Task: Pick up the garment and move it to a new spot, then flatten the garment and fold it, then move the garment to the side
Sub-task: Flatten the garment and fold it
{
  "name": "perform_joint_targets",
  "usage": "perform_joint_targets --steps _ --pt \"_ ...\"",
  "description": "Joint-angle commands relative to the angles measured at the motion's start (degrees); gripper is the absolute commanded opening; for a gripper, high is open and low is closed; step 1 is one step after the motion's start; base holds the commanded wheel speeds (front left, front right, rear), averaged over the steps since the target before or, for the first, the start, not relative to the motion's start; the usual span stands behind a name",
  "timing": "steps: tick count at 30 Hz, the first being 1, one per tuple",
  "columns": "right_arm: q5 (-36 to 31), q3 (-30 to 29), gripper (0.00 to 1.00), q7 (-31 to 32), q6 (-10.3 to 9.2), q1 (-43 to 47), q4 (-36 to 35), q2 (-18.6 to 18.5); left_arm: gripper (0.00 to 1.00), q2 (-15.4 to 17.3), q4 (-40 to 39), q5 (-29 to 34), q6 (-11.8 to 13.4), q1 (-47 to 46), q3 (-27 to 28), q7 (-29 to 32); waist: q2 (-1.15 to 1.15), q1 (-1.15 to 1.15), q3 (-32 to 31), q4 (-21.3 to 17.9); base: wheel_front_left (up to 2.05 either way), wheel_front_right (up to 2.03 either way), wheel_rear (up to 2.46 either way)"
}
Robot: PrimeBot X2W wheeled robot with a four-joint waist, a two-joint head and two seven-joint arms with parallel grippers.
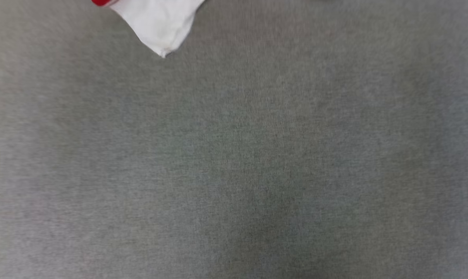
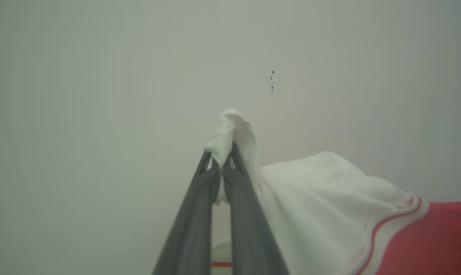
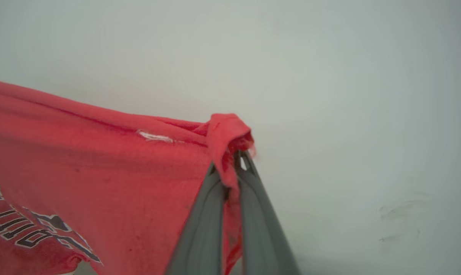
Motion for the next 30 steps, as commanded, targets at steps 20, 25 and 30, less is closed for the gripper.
perform_joint_targets --steps 20,25,30 --pt "4.36 8.03 0.0 -6.77 -0.11 -5.95 13.88 0.36 0.0 -2.58 6.44 -2.54 -1.56 4.57 -0.75 -2.39 0.0 -0.01 11.71 0.93 0.0 0.0 0.0" --pt "7.44 11.53 0.0 -8.06 -0.1 -0.19 17.49 0.32 0.0 -4.14 9.31 -4.67 -3.55 11.69 -0.61 -4.43 0.0 -0.01 8.32 1.87 0.0 0.0 0.0" --pt "10.48 14.68 0.0 -9.62 -0.1 8.11 18.04 -0.31 0.0 -5.17 10.25 -6.14 -4.8 20.27 -0.63 -6.55 0.0 -0.01 3.33 2.6 0.0 0.0 0.0"
